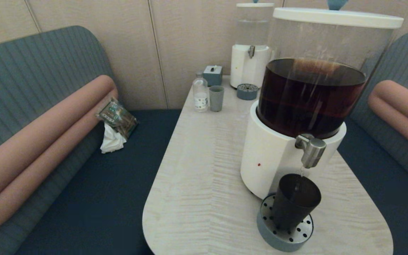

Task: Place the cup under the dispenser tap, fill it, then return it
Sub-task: Turn off the faucet

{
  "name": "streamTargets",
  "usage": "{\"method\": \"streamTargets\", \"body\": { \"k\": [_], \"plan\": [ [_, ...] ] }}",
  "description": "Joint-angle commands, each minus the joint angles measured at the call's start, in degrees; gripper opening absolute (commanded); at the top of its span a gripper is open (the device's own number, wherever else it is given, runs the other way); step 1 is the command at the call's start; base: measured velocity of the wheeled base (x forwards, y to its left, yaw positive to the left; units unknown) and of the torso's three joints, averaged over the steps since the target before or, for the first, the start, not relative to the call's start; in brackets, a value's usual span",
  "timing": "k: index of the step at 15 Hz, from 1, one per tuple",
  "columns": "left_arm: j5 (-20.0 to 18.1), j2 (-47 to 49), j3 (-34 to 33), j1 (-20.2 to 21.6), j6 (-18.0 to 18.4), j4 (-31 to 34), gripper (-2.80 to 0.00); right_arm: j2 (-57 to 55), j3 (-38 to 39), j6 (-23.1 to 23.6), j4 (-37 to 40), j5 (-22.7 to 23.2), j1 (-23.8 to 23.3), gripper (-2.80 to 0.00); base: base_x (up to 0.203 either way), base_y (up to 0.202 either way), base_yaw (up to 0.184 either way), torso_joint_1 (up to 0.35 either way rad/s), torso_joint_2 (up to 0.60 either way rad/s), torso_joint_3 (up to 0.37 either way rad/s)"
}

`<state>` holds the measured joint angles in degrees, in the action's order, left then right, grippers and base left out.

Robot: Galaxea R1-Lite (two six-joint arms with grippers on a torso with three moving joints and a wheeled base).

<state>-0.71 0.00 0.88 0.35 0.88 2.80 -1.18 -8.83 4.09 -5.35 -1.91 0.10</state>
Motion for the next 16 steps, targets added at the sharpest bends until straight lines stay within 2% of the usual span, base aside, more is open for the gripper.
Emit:
{"method": "streamTargets", "body": {
  "k": [1,4,8,11,14,16],
  "plan": [
    [0.0,0.1,0.0,0.0,0.0,0.0,-2.8,1.2,8.3,0.2,-2.2,-0.5,0.0,-2.8,0.0,0.0,0.0,0.0,0.0,0.0],
    [0.0,0.1,0.0,0.0,0.0,0.0,-2.8,1.2,8.8,-1.6,1.6,1.3,0.0,-2.8,0.0,0.0,0.0,0.0,0.0,0.0],
    [0.0,0.1,0.0,0.1,0.0,0.0,-2.8,1.2,8.8,-0.8,2.4,2.1,0.0,-2.8,0.0,0.0,0.0,0.0,0.0,0.0],
    [0.0,0.1,0.0,0.1,0.0,0.0,-2.8,0.9,7.8,0.0,9.0,3.8,0.0,-2.8,0.0,0.0,0.0,0.0,0.0,0.0],
    [0.0,0.1,0.0,0.1,0.0,0.0,-2.8,0.9,7.8,-3.6,8.6,3.4,0.0,-2.8,0.0,0.0,0.0,0.0,0.0,0.0],
    [0.0,0.1,0.0,0.0,0.0,0.0,-2.8,0.9,7.9,-4.1,8.5,3.3,0.0,-2.8,0.0,0.0,0.0,0.0,0.0,0.0]
  ]
}}
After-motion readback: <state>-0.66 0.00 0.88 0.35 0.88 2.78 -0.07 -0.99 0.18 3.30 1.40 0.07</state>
